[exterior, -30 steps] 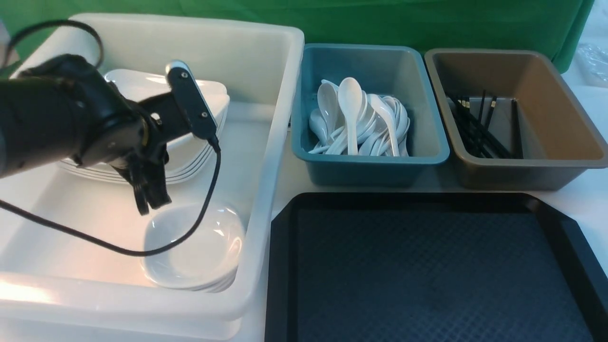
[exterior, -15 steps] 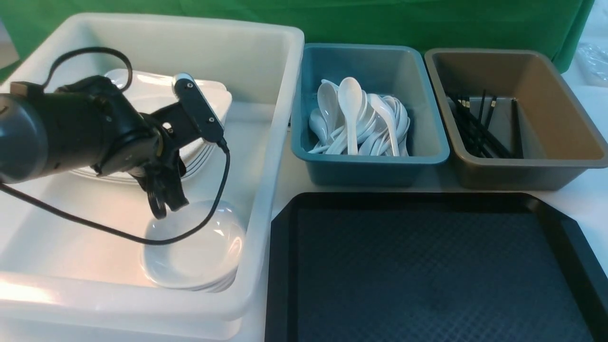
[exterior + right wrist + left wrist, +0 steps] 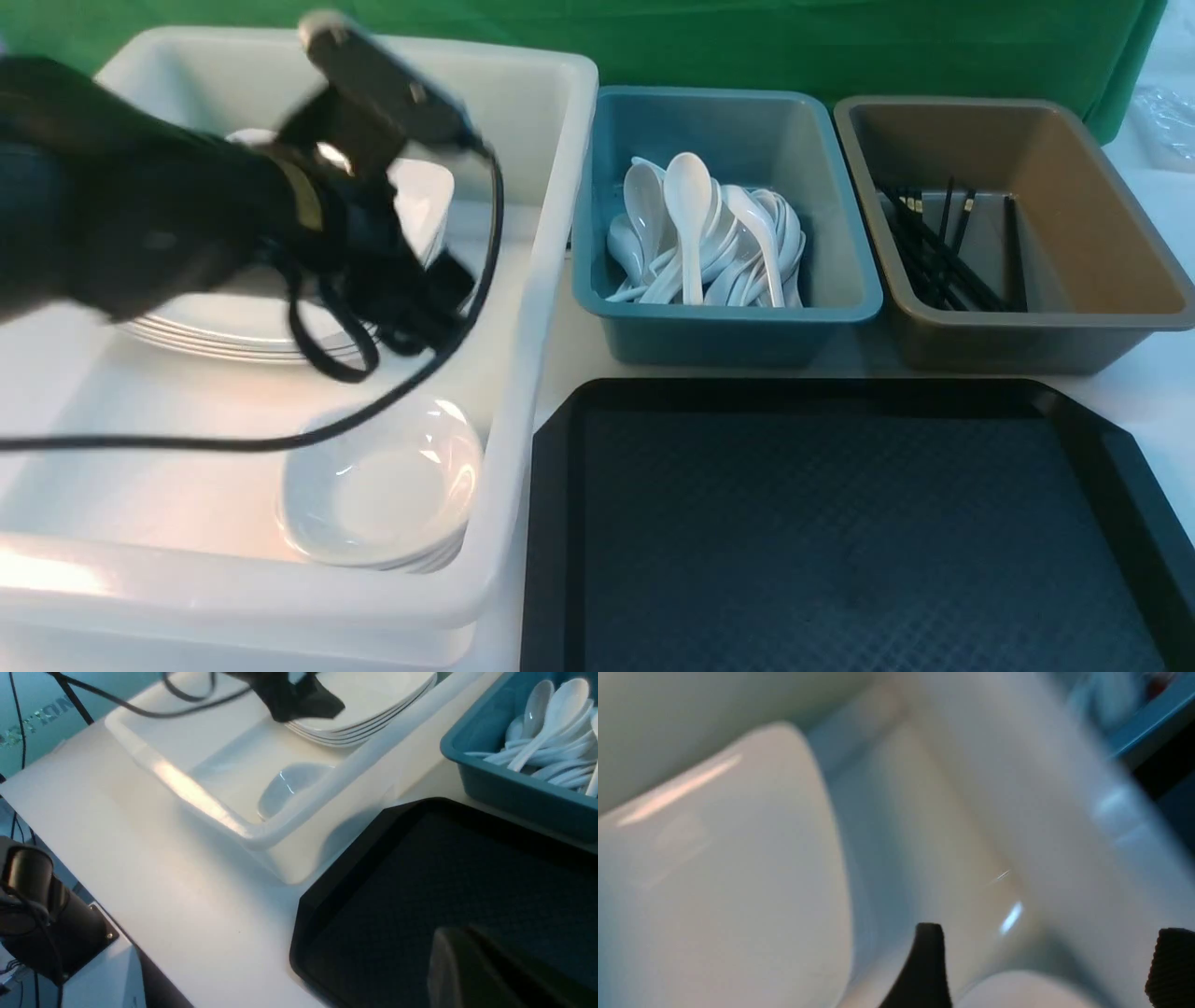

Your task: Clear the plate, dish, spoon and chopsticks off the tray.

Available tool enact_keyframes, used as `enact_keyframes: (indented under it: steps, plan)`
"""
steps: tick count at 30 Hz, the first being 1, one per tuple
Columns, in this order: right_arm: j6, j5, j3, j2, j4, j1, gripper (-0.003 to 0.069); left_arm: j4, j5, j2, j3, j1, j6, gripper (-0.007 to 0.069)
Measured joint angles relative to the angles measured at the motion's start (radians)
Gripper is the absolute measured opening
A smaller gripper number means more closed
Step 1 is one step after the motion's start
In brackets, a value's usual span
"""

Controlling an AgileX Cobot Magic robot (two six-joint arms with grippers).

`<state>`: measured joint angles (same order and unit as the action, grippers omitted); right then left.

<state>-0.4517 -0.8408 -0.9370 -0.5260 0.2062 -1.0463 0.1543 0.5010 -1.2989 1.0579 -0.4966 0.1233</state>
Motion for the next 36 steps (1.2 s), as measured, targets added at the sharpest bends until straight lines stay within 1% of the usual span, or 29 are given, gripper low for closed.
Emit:
enact_keyframes:
  steps: [2, 4, 5, 6, 7, 9, 10, 12, 16, 20, 31, 33, 34, 35, 36]
  plan:
    - [0.000, -0.022, 0.000, 0.000, 0.001, 0.000, 0.0032, -0.051, -0.008, 0.123, -0.030, -0.037, -0.001, 0.0442]
    - [0.000, -0.042, 0.000, 0.000, 0.005, 0.000, 0.0036, -0.094, -0.031, 0.261, -0.086, -0.067, -0.001, 0.0298]
    - [0.000, -0.049, 0.000, 0.000, 0.006, 0.000, 0.0036, -0.118, -0.057, 0.332, -0.131, -0.078, -0.001, 0.0202]
    - [0.000, -0.050, 0.001, 0.000, 0.007, 0.000, 0.0036, -0.130, -0.082, 0.387, -0.156, -0.084, -0.001, 0.0155]
    - [0.000, -0.051, 0.003, 0.000, 0.010, 0.000, 0.0037, -0.154, -0.119, 0.469, -0.211, -0.092, 0.006, 0.0084]
    - [0.000, -0.051, 0.006, 0.000, 0.015, 0.000, 0.0039, -0.200, -0.205, 0.597, -0.310, -0.097, 0.020, 0.0032]
    - [0.000, -0.051, 0.006, 0.000, 0.016, 0.000, 0.0039, -0.209, -0.223, 0.610, -0.319, -0.097, 0.025, 0.0024]
    - [-0.002, -0.051, 0.007, 0.000, 0.019, 0.000, 0.0043, -0.238, -0.328, 0.739, -0.431, -0.100, 0.031, 0.0014]
    - [-0.003, -0.051, 0.007, 0.000, 0.018, 0.000, 0.0055, -0.237, -0.432, 0.866, -0.556, -0.101, 0.033, 0.0013]
    - [-0.003, -0.051, 0.007, 0.000, 0.018, 0.000, 0.0064, -0.237, -0.450, 0.924, -0.621, -0.101, 0.033, 0.0013]
    - [-0.004, -0.049, 0.015, 0.000, 0.018, 0.004, 0.0099, -0.233, -0.448, 0.926, -0.678, -0.101, 0.035, 0.0013]
    - [-0.004, -0.046, 0.023, 0.000, 0.013, 0.028, 0.0104, -0.233, -0.448, 0.926, -0.681, -0.101, 0.036, 0.0013]
    - [-0.001, -0.044, 0.030, 0.000, 0.015, 0.056, 0.0106, -0.233, -0.448, 0.926, -0.681, -0.101, 0.037, 0.0013]
    - [-0.001, -0.040, 0.037, 0.000, 0.022, 0.095, 0.0108, -0.233, -0.449, 0.926, -0.682, -0.101, 0.037, 0.0013]
    - [-0.001, -0.031, 0.047, 0.001, 0.030, 0.158, 0.0104, -0.233, -0.448, 0.926, -0.682, -0.101, 0.037, 0.0013]
